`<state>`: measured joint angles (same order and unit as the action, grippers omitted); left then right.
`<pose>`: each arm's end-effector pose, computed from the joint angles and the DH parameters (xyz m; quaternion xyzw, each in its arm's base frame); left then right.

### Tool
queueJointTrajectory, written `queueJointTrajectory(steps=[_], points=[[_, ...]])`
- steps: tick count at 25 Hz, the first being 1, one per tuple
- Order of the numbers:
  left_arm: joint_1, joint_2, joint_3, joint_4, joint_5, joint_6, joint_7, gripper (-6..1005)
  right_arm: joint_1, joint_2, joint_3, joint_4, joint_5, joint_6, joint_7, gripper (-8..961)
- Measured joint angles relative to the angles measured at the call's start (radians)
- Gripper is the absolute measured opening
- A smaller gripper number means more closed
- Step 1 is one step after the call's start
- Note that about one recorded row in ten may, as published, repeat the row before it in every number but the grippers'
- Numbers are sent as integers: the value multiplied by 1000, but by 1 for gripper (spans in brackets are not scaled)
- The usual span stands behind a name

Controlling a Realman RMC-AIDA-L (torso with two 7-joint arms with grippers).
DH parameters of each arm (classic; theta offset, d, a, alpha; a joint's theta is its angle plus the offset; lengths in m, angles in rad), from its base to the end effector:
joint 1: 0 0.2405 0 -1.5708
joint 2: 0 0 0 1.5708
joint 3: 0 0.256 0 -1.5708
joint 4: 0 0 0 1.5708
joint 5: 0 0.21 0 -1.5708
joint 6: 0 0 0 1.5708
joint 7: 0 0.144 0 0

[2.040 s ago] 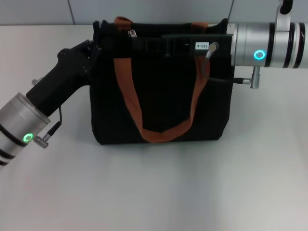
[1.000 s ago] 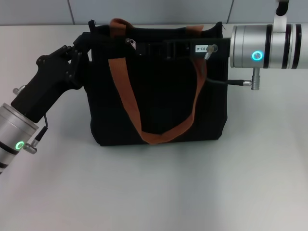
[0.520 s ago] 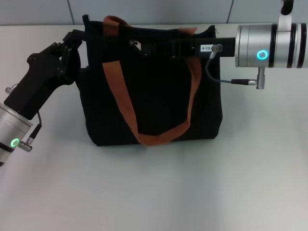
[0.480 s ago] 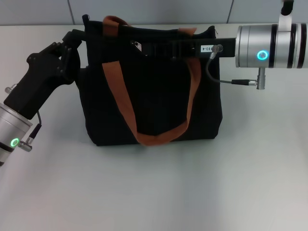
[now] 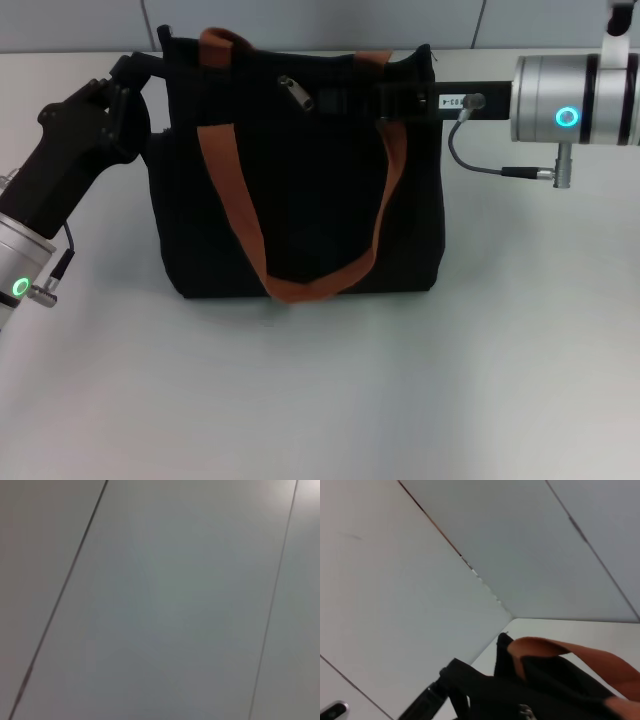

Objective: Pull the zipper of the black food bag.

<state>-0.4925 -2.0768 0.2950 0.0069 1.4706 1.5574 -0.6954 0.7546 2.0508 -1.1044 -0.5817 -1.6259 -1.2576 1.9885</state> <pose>-0.2823 0.3123 -0.0094 -0.7296 -0.2354 -0.4984 0.4048 0.1608 0.3992 -0.0329 -0.8714 0.3974 0.2827 0.0525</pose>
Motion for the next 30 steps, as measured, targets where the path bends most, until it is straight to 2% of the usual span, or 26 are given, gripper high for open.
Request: queueJointTrajectory(steps=[4, 10, 11, 12, 13, 14, 16, 17, 26, 30], points=[[1, 2, -27, 4, -1, -2, -1, 69, -27, -7, 10, -15, 0, 0, 2, -1], [-1, 3, -29, 4, -1, -4, -6, 71, -48, -6, 39, -35, 4, -40, -18, -1], [-2, 2, -27, 4, 0, -5, -5, 71, -53, -2, 52, -46, 9, -65, -42, -1], [-4, 2, -25, 3, 0, -5, -4, 71, -66, 13, 76, -72, 27, -122, -110, -1], [-5, 1, -24, 2, 1, -5, -4, 71, -66, 13, 76, -72, 27, -122, -110, 0], [-7, 1, -23, 0, 2, -5, -4, 71, -81, 26, 86, -97, 58, -169, -190, 0], [-8, 1, -22, -3, 3, -3, -6, 72, -87, 29, 85, -104, 77, -186, -230, 0], [-10, 0, -21, -5, 4, 3, -10, 72, -92, 30, 81, -105, 101, -198, -289, 6], [-31, -2, 1, -8, 7, 46, -27, 74, -94, 31, 75, -73, 103, -181, -405, 62], [-57, -2, 4, -3, 8, 89, -71, 75, -96, 32, 74, -68, 93, -171, -421, 170]])
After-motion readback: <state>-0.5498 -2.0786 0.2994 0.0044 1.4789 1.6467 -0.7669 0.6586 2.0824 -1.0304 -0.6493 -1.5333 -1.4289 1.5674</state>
